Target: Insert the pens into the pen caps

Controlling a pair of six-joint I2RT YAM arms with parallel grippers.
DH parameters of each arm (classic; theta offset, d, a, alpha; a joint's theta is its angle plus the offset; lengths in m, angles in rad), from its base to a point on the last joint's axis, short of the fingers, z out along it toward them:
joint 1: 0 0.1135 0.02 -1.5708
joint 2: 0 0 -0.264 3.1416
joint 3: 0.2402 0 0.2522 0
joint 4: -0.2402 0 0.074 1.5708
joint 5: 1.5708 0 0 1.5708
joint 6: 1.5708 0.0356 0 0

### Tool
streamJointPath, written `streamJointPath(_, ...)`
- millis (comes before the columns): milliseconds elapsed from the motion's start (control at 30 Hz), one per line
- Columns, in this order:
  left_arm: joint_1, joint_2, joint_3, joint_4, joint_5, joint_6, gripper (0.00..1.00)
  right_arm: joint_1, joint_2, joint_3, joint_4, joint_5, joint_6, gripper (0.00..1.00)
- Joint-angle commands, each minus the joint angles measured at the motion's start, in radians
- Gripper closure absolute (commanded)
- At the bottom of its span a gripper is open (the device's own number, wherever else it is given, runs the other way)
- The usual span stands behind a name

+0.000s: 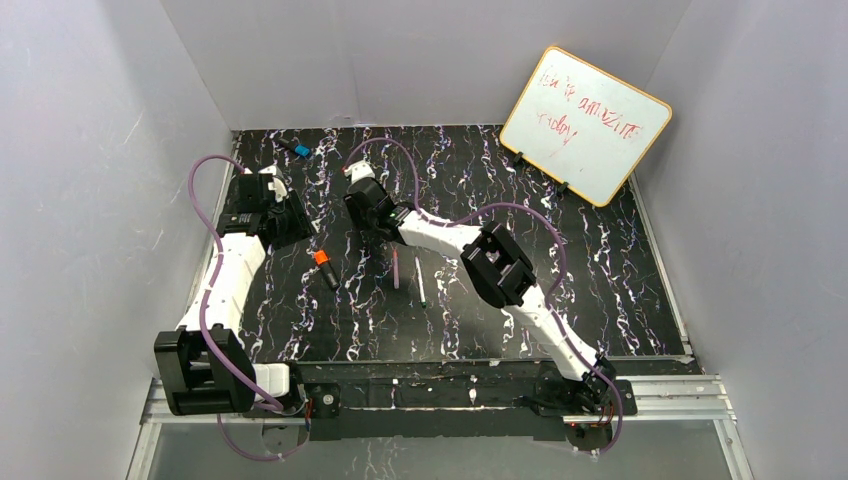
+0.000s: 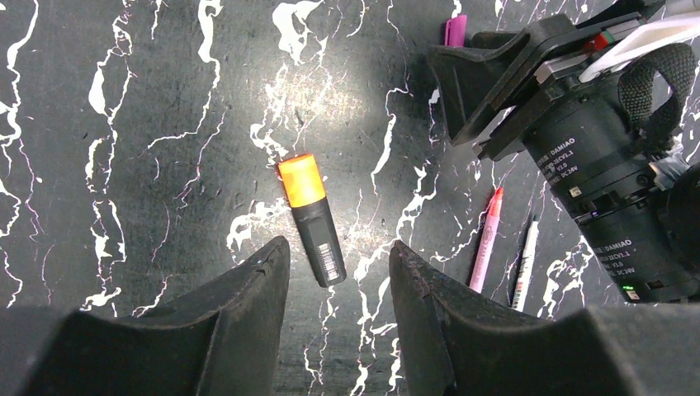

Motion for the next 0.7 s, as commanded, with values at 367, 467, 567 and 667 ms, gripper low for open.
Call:
streamJointPath(367,0.006,-0.011,0.017,0.0,0.038,0.02,0.55,-0.023,-0.091,-0.11,0.035,-0.081,0.022,0.84)
streamJointPath(467,-0.001,-0.01,-0.022,0.042,0.126,0.004,0.58,-0.054,-0.233,-0.249,0.08,-0.078,0.021,0.84)
streamJointPath(567,-0.096,-0.019,-0.053,0.061,0.112,-0.02,0.59,-0.084,-0.389,-0.399,0.115,-0.065,0.003,0.84)
streamJointPath(667,-0.225,-0.03,-0.074,0.082,0.028,-0.057,0.59,-0.108,-0.557,-0.557,0.128,-0.04,-0.011,0.85)
